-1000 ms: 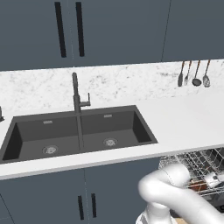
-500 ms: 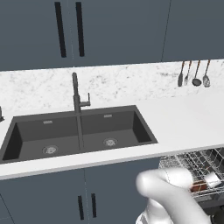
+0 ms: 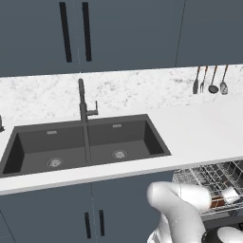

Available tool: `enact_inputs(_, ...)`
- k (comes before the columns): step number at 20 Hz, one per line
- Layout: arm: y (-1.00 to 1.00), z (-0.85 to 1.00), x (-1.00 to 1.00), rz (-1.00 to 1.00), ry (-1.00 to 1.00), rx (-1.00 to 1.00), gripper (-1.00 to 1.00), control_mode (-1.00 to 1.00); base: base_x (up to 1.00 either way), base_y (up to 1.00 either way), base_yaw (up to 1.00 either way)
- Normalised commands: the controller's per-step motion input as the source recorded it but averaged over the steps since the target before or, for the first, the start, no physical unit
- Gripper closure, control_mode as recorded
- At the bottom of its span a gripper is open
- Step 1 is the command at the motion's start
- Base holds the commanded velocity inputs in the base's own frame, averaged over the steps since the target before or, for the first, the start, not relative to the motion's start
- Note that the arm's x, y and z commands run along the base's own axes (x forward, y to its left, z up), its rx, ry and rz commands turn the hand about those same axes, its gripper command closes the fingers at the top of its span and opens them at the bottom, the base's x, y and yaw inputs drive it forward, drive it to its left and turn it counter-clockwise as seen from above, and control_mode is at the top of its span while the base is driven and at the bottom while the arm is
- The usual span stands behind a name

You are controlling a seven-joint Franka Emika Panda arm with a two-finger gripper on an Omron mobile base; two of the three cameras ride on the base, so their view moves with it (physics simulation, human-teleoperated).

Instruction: Pick up the cup and bowl from the counter, place them in the dishwasher, and close the dishwasher door.

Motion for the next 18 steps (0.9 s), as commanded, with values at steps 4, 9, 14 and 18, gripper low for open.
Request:
enact_inputs(4,-0.01,-0.03,-1.0,0.0,-0.15,-0.02,-1.0,-1.0,0.0,0.0,0.0)
enact_inputs(9,-0.22,-0.29,-0.89,0.0,-0.25,0.13,-1.0,-1.0,0.0,0.0,0.0)
enact_inputs(14,-0.25,-0.5,-0.45,0.04,-0.26,0.37,-1.0,-1.0,0.0,0.0,0.0)
enact_inputs(18,-0.24,-0.32,-0.02,0.08,-0.21,0.15,-1.0,-1.0,0.0,0.0,0.0)
